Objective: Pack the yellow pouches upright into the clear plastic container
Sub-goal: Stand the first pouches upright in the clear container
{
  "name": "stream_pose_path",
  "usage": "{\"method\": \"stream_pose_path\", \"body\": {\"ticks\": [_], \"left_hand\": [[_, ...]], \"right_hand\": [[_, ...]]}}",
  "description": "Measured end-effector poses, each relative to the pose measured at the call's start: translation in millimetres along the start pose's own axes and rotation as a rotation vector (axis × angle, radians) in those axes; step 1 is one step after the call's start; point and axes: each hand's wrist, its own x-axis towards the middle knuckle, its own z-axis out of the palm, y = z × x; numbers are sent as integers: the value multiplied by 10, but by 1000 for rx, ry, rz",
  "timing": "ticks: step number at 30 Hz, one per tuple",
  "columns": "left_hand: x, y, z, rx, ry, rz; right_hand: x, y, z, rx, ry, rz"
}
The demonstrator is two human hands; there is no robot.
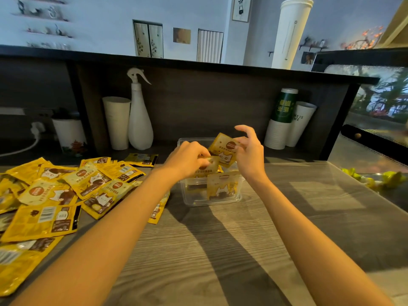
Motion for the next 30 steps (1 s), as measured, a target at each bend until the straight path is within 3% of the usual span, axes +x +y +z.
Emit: {"method": "stream_pose_path", "body": {"ticks": [10, 16, 24, 30], "left_hand": [[-24, -24, 53, 22, -245, 44], [-89, -65, 27, -26, -312, 55], [-45, -158, -52, 43, -356, 81], [-70, -180, -20, 50, -246, 26]], "right_hand": [[20, -11, -50, -204, -331, -88], [-4, -18, -84, -230, -417, -100], [-61, -33, -142, -223, -498, -51], [-112, -93, -76, -218, -547, 7]]}}
